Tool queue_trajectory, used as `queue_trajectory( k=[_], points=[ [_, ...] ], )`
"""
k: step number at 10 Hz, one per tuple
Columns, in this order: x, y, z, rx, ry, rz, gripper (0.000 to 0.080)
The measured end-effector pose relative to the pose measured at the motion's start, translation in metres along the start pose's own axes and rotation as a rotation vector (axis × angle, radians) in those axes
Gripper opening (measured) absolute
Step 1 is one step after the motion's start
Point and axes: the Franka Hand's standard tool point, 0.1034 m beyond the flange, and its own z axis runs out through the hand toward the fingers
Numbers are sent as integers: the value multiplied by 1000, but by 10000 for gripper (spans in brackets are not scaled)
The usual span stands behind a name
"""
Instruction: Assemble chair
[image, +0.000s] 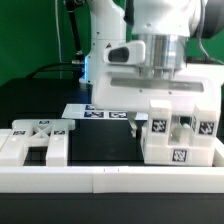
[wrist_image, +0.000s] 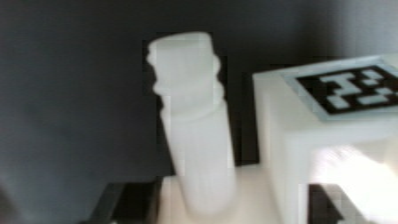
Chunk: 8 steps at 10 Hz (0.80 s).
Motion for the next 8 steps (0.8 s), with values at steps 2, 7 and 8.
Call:
queue_trajectory(
  k=[2, 7, 8],
  points=[
    [5, 12, -19, 6, -9, -6, 330],
    [-1, 19, -20, 3, -84, 3, 330],
    [-10, 26, -20, 0, -200, 10, 330]
  ],
)
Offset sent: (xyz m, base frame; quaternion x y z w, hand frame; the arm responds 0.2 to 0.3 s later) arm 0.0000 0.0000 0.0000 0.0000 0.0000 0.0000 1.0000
